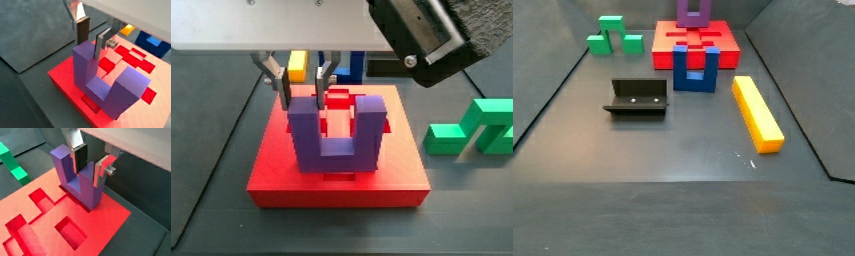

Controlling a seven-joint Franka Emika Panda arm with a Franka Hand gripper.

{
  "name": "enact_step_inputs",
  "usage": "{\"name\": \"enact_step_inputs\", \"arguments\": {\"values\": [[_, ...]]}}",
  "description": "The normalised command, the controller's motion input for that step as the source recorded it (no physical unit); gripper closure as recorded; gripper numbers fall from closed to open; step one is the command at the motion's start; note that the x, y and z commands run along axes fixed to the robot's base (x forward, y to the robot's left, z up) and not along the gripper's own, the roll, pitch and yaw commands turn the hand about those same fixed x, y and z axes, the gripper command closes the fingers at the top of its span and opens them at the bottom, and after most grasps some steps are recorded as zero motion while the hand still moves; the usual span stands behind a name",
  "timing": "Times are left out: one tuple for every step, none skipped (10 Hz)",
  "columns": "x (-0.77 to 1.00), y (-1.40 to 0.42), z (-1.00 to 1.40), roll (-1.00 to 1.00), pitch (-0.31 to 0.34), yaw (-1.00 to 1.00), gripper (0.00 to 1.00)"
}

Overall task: Pick up the purple object. Move up. Move to above the board. Insert the purple object.
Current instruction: Insert the purple object.

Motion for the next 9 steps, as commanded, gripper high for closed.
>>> {"name": "enact_step_inputs", "arguments": {"values": [[0.27, 0.0, -0.11, 0.2, 0.07, 0.07, 1.0], [0.21, 0.0, -0.08, 0.14, 0.051, 0.0, 1.0], [0.02, 0.0, 0.0, 0.08, 0.0, 0.0, 1.0], [0.0, -0.01, 0.0, 0.06, 0.0, 0.0, 1.0], [0.09, -0.07, 0.25, 0.15, 0.013, 0.03, 1.0], [0.09, -0.02, 0.21, 0.19, 0.01, 0.02, 1.0], [0.18, 0.0, 0.07, 0.31, 0.034, 0.04, 1.0], [0.2, 0.0, 0.0, 0.3, 0.046, 0.03, 1.0], [0.0, 0.0, -0.07, 0.16, 0.0, 0.0, 1.0]]}}
